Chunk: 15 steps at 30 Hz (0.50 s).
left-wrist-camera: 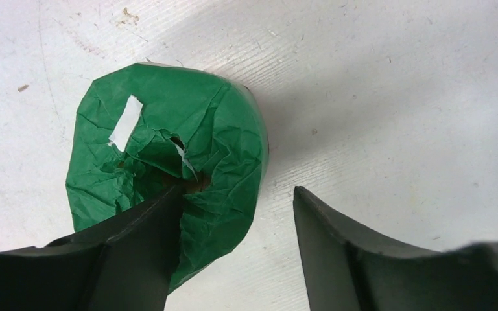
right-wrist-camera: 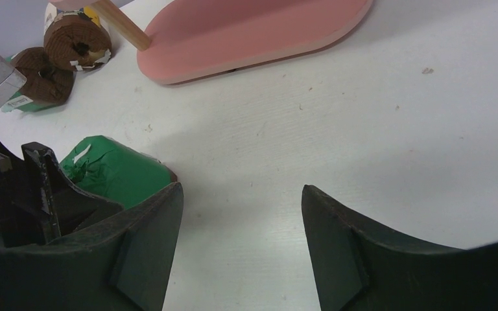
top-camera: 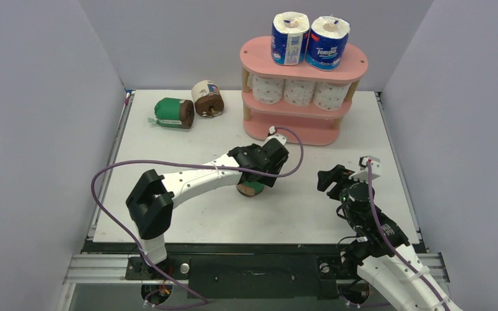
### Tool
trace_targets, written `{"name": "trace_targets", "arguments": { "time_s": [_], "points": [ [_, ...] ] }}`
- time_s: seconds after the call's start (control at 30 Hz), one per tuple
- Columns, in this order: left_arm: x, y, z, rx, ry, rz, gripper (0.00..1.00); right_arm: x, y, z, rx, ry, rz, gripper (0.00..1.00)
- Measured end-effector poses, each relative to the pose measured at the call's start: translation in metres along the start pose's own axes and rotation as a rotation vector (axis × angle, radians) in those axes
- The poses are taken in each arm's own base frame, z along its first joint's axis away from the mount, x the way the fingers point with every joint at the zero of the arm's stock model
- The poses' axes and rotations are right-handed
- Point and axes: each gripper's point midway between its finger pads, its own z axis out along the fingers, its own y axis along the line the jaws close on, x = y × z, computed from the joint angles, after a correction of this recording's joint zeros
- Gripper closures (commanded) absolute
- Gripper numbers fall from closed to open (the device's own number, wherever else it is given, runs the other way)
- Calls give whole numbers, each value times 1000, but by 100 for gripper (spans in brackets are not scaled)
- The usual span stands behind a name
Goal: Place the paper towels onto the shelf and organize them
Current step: Adjust the paper towel at the center of the board.
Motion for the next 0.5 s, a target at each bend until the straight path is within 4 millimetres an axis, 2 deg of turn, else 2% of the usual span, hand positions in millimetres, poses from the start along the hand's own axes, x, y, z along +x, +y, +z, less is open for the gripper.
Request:
{"name": "trace_targets", "arguments": {
  "time_s": [0.03,0.2,0.33,0.5],
  "points": [
    [0,0,0,-2,0,-3,50,1,0,0,1,1,0,37],
    [0,1,0,-2,0,-7,58,2,-1,0,2,3,0,37],
    [0,2,2,-5,4,-6,70,-1,0,-2,-7,-12,7,37],
    [-1,2,3,-9,6,6,75,-3,-3,-5,-2,-20,9,38]
  ]
}}
